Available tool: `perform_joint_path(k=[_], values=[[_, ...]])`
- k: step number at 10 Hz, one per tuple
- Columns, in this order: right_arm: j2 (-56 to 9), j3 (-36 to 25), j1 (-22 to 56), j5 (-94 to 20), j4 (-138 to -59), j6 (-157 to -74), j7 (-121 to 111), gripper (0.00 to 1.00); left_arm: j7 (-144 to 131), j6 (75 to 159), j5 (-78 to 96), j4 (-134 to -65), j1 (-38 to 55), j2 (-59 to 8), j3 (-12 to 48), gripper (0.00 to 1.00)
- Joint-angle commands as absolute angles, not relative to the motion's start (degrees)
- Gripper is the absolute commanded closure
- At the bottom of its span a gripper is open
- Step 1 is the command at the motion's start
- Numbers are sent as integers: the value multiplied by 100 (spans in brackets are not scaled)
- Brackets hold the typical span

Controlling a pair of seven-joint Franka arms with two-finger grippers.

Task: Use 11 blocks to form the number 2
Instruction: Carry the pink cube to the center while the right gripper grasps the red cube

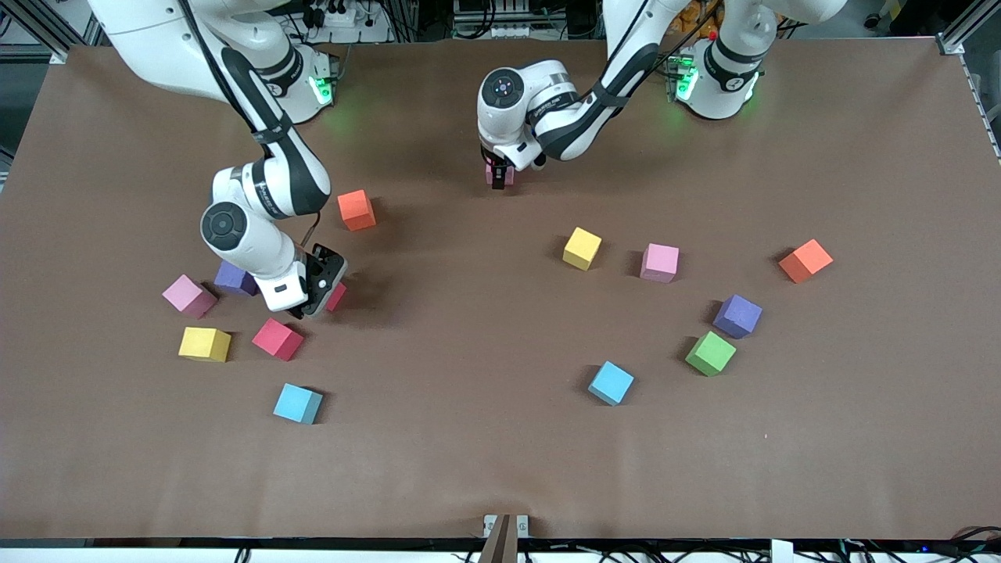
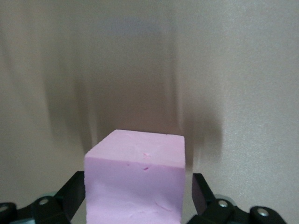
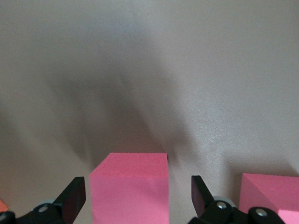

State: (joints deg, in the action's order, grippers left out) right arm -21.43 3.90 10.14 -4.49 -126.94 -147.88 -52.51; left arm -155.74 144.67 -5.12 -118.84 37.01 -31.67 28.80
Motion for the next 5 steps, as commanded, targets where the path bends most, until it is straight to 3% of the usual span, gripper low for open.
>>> perform_joint_path(k=[1,3,5], values=[[-2153,404,949,-580,-12832,-14950,-5484,0,-15987,14143,-712,-11962,3727,-2822,2883,0],[-2162,404,862,-580,-12841,-14950,-5694,0,-15996,13897,-712,-11953,3726,-2603,2900,0],[-2162,413,817,-580,-12823,-14941,-5801,23,-15952,13756,-712,-11936,3718,-2392,2936,0]])
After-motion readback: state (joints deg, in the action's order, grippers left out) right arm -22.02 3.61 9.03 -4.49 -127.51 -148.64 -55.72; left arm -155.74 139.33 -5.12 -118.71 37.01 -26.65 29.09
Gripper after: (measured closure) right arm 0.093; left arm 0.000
